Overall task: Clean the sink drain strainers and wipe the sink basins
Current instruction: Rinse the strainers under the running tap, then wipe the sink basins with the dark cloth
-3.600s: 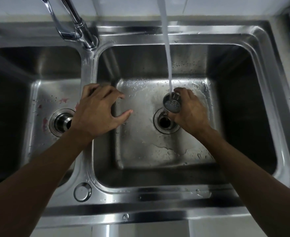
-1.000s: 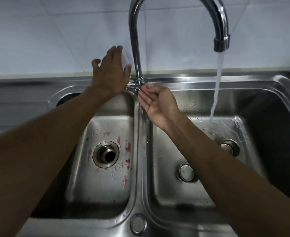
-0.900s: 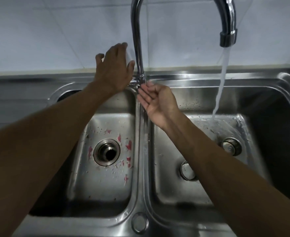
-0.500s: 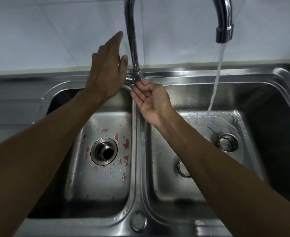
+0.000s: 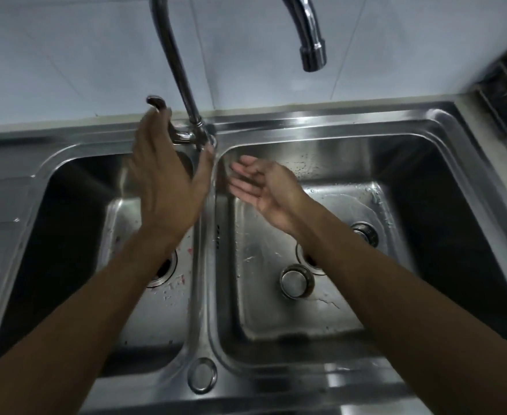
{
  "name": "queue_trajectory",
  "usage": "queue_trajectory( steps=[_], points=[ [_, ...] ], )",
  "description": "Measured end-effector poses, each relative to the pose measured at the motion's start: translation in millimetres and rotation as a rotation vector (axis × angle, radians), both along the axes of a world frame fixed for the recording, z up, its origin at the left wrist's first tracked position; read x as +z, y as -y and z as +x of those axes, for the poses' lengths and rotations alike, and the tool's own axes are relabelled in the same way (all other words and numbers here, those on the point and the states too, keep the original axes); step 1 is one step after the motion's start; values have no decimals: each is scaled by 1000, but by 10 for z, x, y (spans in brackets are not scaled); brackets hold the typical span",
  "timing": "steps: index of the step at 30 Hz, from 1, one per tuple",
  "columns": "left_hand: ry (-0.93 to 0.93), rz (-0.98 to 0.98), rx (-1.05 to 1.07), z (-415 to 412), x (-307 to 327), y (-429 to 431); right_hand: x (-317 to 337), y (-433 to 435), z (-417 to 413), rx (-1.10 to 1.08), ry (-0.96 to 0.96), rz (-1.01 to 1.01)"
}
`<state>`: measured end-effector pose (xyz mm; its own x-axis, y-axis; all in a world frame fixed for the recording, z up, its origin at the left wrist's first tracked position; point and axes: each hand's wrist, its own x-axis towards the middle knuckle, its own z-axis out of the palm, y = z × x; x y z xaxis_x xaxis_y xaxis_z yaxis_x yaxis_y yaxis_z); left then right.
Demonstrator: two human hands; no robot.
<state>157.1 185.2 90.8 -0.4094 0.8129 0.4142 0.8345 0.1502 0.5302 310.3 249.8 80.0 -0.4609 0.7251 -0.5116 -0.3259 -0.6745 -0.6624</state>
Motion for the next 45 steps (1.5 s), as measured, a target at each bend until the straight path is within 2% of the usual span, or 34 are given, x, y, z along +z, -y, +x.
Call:
queue_trajectory(
  steps=[2,3,5,7,8,10,13,18,24,26,29,31,36,45],
  points=[
    [8,-35,-1,322,-153,192,-139,-67,434,34,181,70],
    [-11,-60,-47,503,-244,280,-221,-93,684,53,329,154],
    [-19,-155,-202,866,-430,397,-405,-129,1193,172,806,460],
    [-55,-336,-388,1193,-643,429,-594,-118,1635,457,1317,748],
    [-98,-463,-478,1351,-767,431,-688,-92,1816,635,1480,814],
    [-238,-729,-590,1603,-1016,434,-841,-26,2063,914,1616,853],
    [-409,-971,-599,1796,-1319,443,-974,-7,2194,1055,1637,835],
    [-538,-1067,-542,1819,-1526,411,-1074,-126,2166,1006,1747,895],
    [-503,-1070,-578,1870,-1482,435,-1013,27,2312,991,1707,912],
    [-496,-1076,-608,1905,-1396,509,-937,212,2307,1009,1614,978],
    [-471,-1092,-675,1958,-1298,665,-839,522,2286,1169,1413,1039],
    [-462,-1093,-701,1973,-1265,737,-845,682,2240,1242,1353,1059],
    [-467,-1126,-697,1948,-1290,751,-1037,828,2039,1326,1343,1045],
    [-458,-1144,-671,1930,-1377,770,-1142,871,2051,1301,1417,1029]
  ],
)
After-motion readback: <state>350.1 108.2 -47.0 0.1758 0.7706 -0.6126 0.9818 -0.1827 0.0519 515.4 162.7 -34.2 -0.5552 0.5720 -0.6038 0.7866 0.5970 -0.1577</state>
